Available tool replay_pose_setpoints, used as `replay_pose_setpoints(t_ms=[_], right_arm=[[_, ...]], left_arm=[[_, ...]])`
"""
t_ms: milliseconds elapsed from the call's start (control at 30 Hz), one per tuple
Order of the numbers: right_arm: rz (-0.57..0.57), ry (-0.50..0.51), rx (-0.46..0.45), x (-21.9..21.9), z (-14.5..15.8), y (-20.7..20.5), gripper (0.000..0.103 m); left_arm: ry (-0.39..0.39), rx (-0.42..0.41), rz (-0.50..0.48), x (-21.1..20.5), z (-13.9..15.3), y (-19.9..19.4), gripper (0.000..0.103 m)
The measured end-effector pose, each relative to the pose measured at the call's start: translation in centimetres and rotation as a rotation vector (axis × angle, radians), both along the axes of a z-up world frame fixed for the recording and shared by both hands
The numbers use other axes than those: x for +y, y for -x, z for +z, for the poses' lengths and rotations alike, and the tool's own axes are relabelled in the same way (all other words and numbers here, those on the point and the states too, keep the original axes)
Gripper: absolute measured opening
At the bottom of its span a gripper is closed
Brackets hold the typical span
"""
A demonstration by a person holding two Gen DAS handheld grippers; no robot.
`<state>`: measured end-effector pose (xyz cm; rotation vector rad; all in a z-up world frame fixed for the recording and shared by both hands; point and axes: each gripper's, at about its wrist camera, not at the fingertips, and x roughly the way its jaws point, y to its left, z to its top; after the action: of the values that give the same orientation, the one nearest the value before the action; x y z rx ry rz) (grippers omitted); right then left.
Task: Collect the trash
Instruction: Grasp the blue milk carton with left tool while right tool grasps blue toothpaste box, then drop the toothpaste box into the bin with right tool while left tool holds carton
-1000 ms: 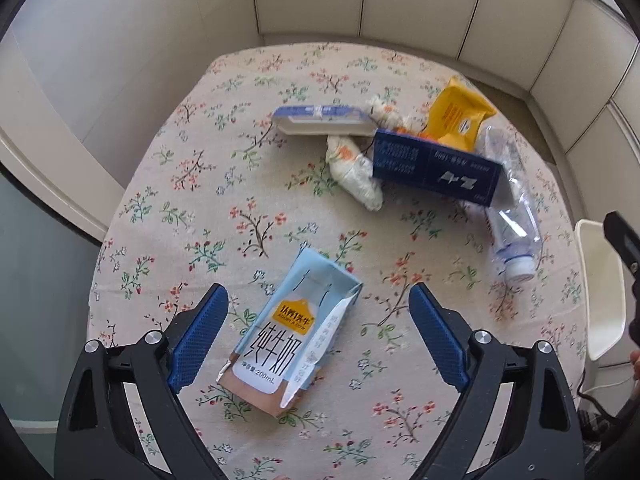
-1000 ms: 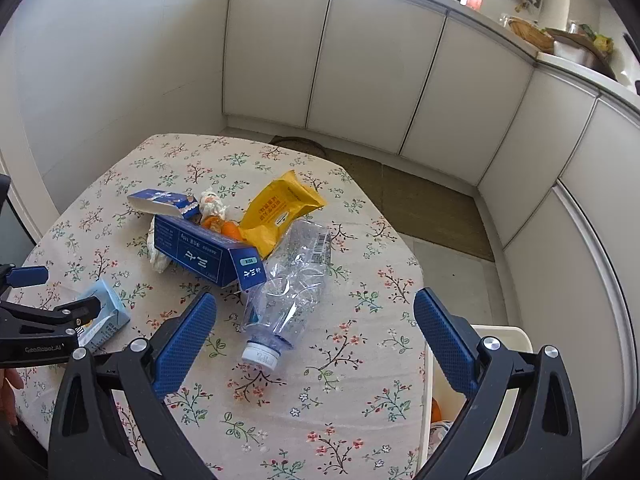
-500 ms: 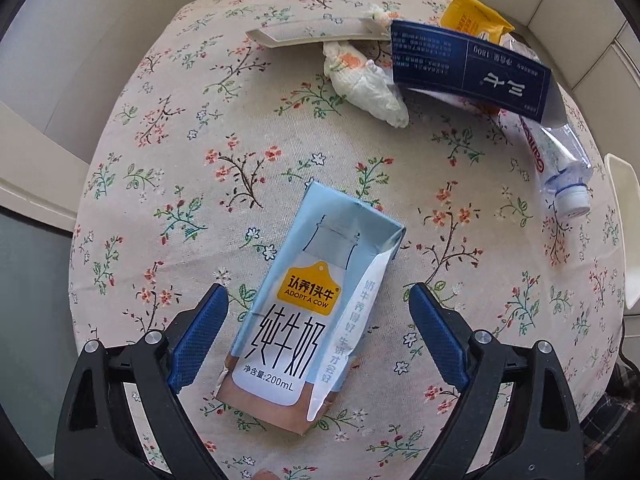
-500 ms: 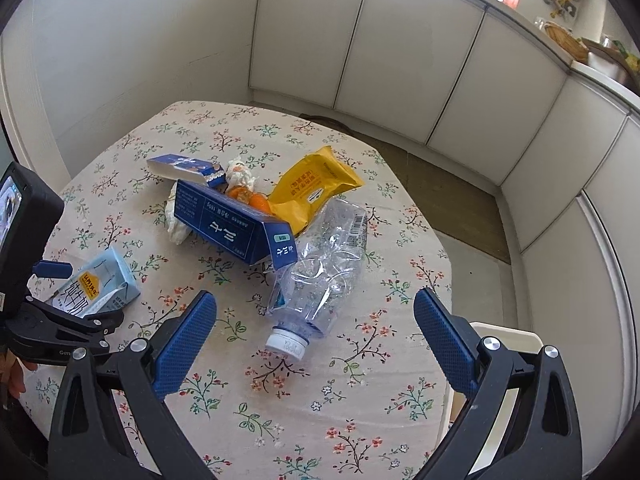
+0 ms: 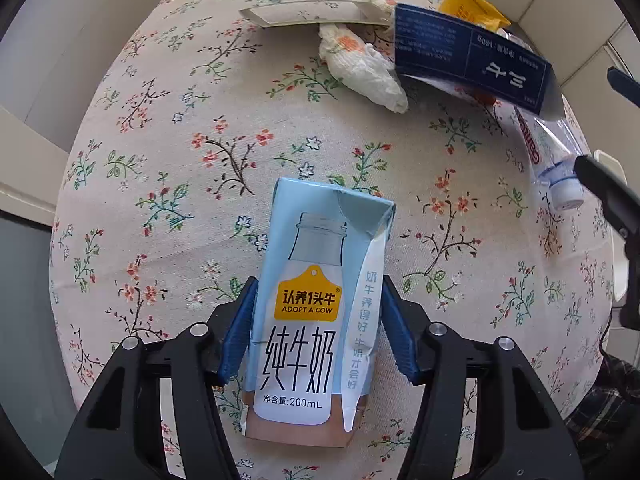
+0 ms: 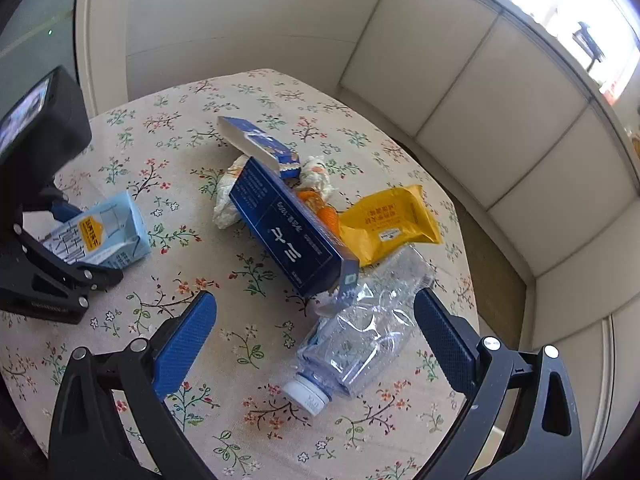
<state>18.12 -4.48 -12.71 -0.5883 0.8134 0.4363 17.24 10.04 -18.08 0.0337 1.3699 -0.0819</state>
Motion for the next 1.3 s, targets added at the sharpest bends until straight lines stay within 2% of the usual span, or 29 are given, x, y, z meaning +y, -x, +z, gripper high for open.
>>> replay_pose_setpoints(t_ms=[267,500,567,600,633,700,733,767,967,1300], right_arm=[[0.077,0.073,-0.033,2.7,-2.0,-1.6,0.096],[0.103,0.191,-0.085,4.8,-4.6,-3.4,0.096],[0.101,0.196,-0.094,5.1,-4.9,-3.8,0.087],[0.097,0.194,-0.081,5.2,-5.1,-4.2,0.075],[0.087,0.187,-0.051,5.2,-5.4,-4.7,0.061],[0.063,0.15,-0.016,4.9,-5.5,-5.4,0.053],[0.053,0.129,-0.009,4.7,-5.5,-5.6,0.044],[0.045,0.118,-0.001,4.6,-5.6,-5.7,0.042],[-0.003,0.026,0.0,3.9,-4.2,-5.3,0.039],[-0.114,-0.12,-0.07,2.2,1.1,-3.3,0.039]], left_arm=[[0.034,-0.076,0.063,2.1,4.0,0.0,0.056],[0.071,-0.094,0.06,2.3,5.1,-0.4,0.056],[0.071,-0.098,0.061,2.1,5.2,-0.2,0.056],[0.069,-0.1,0.062,2.2,5.0,-0.4,0.056],[0.069,-0.101,0.065,2.2,5.0,-0.4,0.056],[0.07,-0.105,0.071,2.3,5.1,-0.3,0.056],[0.071,-0.106,0.072,2.3,5.1,-0.2,0.056],[0.072,-0.109,0.074,2.3,5.2,-0.2,0.056],[0.094,-0.145,0.103,2.6,6.3,-0.2,0.056],[0.144,-0.294,0.153,2.3,9.9,0.1,0.056]])
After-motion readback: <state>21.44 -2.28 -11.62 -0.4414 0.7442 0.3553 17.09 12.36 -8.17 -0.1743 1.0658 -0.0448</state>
